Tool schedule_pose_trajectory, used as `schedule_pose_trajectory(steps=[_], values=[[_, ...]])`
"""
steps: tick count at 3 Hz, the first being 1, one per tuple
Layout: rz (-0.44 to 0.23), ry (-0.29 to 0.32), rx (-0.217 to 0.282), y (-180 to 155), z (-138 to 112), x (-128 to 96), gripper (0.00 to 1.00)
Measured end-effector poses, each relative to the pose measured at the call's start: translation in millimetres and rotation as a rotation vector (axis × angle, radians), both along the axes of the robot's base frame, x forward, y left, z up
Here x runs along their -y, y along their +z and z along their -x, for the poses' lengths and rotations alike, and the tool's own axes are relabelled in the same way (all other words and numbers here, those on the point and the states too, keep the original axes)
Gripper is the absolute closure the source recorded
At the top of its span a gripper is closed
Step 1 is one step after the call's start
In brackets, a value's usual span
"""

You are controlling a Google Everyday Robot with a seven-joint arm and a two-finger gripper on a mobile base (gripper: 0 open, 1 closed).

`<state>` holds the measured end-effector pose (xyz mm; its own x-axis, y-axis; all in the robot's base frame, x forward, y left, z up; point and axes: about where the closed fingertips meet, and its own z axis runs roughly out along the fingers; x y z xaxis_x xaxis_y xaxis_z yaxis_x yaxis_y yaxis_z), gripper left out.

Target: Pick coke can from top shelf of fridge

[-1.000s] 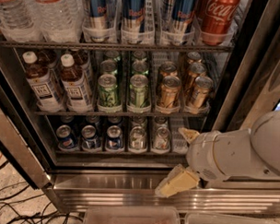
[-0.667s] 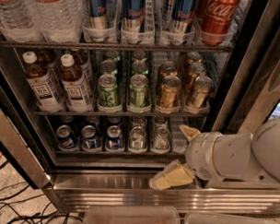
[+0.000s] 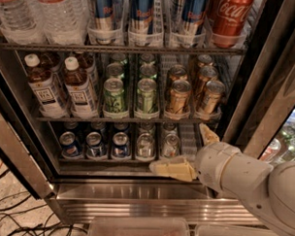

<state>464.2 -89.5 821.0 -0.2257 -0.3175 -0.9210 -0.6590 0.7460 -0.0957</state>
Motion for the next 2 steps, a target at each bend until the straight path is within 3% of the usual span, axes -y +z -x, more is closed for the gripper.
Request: schedule_pose_trajectory(steps=[1,2], values=[[-0.088,-0.115,0.111,18,-26,11,0.0],[-0.13,-0.187,0.209,43,-43,2,0.0]])
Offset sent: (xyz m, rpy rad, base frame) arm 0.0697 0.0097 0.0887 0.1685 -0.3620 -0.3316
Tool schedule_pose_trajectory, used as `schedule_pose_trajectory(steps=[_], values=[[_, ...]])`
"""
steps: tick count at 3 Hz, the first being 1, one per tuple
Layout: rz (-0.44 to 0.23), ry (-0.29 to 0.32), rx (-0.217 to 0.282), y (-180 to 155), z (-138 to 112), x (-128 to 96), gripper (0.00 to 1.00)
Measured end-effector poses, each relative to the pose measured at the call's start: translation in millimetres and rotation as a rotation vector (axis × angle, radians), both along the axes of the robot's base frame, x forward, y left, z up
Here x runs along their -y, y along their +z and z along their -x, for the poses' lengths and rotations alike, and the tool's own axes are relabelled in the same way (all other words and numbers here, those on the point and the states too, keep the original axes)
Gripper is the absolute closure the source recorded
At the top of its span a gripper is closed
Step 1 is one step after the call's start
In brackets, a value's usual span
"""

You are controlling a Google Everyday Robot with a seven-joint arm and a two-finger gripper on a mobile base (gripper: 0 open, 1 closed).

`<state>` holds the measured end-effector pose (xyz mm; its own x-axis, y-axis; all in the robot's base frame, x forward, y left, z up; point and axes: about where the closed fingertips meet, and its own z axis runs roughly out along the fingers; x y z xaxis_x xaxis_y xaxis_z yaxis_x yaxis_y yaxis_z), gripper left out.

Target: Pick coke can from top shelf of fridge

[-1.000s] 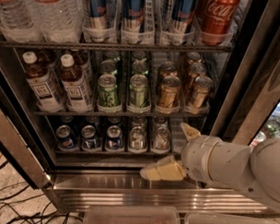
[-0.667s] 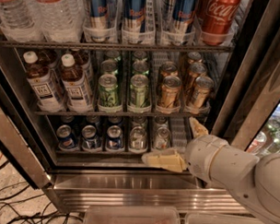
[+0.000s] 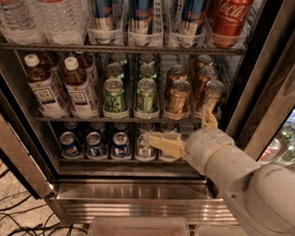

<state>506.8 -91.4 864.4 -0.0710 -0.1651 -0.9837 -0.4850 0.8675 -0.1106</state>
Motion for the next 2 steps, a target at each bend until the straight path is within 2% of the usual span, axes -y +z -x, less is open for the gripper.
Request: schedule_pose_trajectory(steps=[1,2], values=[[-0.071,-0.051,0.073,27,-11,-19,0.0],[-0.175,-0.086,0.125,48,-6,-43,0.0]])
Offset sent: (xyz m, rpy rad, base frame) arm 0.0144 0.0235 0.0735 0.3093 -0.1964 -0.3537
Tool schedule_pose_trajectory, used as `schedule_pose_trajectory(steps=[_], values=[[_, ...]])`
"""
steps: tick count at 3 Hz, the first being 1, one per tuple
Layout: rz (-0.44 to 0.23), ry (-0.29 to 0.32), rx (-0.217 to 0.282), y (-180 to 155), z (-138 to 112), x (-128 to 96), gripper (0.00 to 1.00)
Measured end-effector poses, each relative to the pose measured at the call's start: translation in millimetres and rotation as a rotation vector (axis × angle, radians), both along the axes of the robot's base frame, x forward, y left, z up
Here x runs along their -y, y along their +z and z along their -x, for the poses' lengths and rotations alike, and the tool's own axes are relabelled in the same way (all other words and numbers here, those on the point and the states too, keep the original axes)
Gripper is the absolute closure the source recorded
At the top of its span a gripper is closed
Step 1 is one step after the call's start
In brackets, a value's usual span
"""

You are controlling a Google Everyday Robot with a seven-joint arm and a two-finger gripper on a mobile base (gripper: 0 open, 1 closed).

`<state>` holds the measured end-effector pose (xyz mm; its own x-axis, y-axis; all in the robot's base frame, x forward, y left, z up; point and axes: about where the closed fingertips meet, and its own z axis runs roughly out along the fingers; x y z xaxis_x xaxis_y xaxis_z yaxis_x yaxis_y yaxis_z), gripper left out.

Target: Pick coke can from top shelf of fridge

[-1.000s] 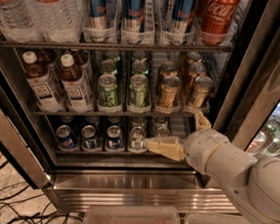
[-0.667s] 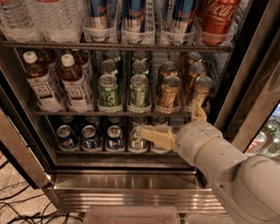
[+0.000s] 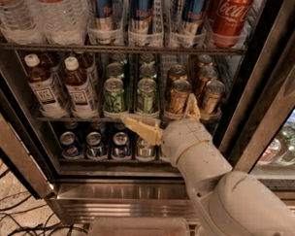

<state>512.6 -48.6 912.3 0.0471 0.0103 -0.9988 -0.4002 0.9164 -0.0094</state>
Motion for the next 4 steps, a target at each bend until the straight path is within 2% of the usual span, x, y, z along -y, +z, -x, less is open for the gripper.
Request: schedule_pose_trajectory(steps=[1,2,3,4], values=[[-0.017,-0.062,0.013,10,-4,10,0.0],[-0.02,-0.13,-0.004,7,2,21,0.0],[0.002,-0.253,-0.031,13,7,54,0.0],[0.019,-0.351,-0.055,18,15,83,0.0]])
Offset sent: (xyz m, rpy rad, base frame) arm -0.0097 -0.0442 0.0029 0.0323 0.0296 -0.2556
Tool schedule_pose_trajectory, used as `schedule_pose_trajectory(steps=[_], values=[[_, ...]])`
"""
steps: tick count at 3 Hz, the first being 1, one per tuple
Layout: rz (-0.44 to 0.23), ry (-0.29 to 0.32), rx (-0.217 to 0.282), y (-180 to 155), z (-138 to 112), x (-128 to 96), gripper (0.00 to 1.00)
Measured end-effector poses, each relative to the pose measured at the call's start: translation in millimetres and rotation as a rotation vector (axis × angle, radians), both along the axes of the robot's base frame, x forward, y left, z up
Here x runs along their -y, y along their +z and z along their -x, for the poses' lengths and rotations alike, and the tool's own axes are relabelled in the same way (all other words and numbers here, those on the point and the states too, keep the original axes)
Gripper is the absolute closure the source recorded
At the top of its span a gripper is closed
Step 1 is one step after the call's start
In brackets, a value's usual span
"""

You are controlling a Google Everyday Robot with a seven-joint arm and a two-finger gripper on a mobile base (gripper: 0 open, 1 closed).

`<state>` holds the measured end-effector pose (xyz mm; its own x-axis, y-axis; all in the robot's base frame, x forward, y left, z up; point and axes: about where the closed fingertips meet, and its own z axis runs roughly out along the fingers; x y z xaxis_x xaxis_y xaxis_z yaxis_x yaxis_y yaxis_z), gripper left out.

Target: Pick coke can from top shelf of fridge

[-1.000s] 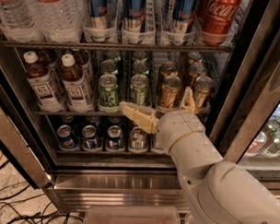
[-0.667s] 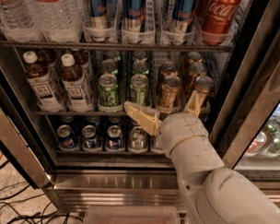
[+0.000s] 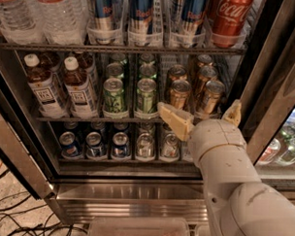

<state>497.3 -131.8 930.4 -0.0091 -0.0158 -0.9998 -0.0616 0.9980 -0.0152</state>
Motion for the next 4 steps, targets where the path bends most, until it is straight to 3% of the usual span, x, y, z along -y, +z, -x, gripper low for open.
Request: schedule_pose_trajectory(steps=[2,3,4], values=[[-0.005,-0.048,0.025,-2,-9,36,0.0],[-0.005,-0.014,0.045,-5,-30,35,0.0],[0.019,0.018,0.031,-1,-48,35,0.0]])
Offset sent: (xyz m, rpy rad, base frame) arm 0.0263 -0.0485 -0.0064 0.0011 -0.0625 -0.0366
